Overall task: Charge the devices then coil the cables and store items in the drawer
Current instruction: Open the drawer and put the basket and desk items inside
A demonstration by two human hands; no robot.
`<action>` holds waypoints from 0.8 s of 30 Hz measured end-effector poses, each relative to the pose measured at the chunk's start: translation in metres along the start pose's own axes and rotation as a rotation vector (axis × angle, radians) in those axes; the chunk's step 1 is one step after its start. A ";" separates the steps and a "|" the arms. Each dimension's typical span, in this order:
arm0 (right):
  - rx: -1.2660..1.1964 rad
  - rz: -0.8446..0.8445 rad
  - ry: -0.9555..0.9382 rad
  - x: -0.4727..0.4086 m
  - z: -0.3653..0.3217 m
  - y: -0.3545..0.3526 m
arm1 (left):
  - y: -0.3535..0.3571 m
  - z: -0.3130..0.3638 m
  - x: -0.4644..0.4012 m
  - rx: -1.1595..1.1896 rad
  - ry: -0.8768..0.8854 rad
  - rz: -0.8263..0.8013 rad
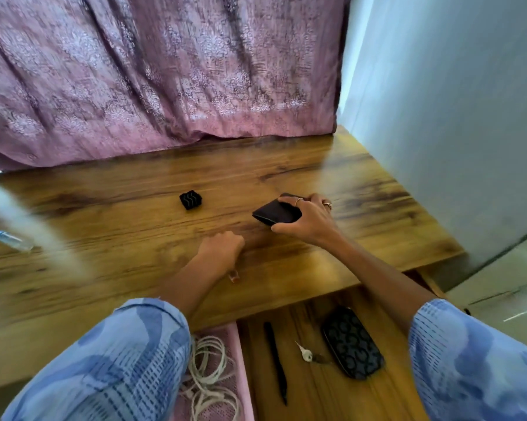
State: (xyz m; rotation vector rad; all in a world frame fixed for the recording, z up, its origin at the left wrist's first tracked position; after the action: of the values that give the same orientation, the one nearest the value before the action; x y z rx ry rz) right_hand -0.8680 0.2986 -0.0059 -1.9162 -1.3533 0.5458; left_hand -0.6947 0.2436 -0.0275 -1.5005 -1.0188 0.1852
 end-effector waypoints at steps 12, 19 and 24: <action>0.056 -0.132 0.059 0.171 0.063 -0.032 | 0.056 0.060 0.055 0.158 -0.115 0.030; 0.115 -0.296 0.146 0.246 0.094 0.013 | 0.071 0.071 0.083 0.195 -0.133 0.032; 0.066 -0.330 0.252 0.286 0.109 0.063 | 0.072 0.075 0.092 0.199 -0.159 0.056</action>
State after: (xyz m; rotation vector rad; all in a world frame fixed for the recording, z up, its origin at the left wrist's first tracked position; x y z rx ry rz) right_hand -0.8007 0.5863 -0.1067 -1.6022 -1.4252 0.1768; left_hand -0.6534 0.3705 -0.0678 -1.3496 -1.0528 0.4394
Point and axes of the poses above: each hand's wrist, its own x-axis away from the middle knuckle, its own y-axis out of the palm, z = x × y, the point moved 5 cm from there along -x, towards the middle knuckle, and after that the axes turned 9 degrees about -x, right-handed, at the moved point
